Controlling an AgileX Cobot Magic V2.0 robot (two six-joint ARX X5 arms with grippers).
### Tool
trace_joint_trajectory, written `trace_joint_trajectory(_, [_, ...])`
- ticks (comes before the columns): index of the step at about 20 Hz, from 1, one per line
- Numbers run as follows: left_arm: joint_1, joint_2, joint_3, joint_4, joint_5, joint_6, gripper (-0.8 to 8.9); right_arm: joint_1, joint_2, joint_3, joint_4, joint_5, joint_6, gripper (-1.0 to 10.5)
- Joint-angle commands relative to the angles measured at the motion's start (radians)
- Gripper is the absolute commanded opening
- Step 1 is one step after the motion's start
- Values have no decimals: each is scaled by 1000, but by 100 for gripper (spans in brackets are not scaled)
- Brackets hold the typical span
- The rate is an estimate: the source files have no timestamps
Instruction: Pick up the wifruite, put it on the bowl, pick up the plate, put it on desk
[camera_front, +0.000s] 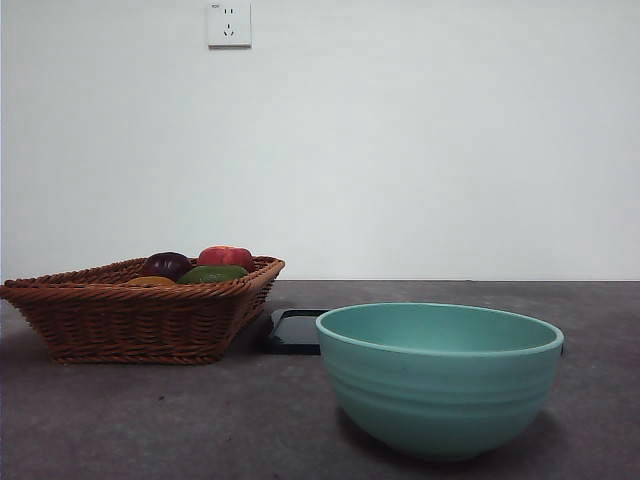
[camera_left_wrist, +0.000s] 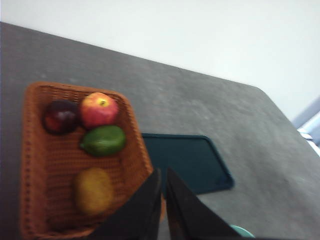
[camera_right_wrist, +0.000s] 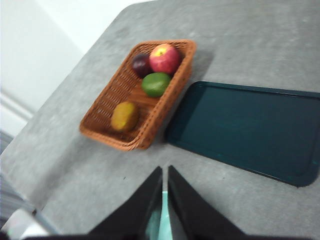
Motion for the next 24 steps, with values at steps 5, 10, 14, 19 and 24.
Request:
trace_joint_trajectory(5, [-64,135,147,-186,185,75,17,5,8,93,-103,-14,-122,10])
trace_joint_trajectory(10, [-128,161,162,-270,206,161,20,5,0,111,-180,-5,-171,10])
trace_joint_trajectory(14, [-141,160,162,-272,206,167,72,5,-6,111,-212,11,-171,13])
trace_joint_trajectory(19, [-143,160,162,-272,206,167,576,5,-4,111,-212,33,-171,485])
trace_joint_trajectory(24, [-143,160,162,-267,206,166,614,5,-5,111,-212,52,-167,544])
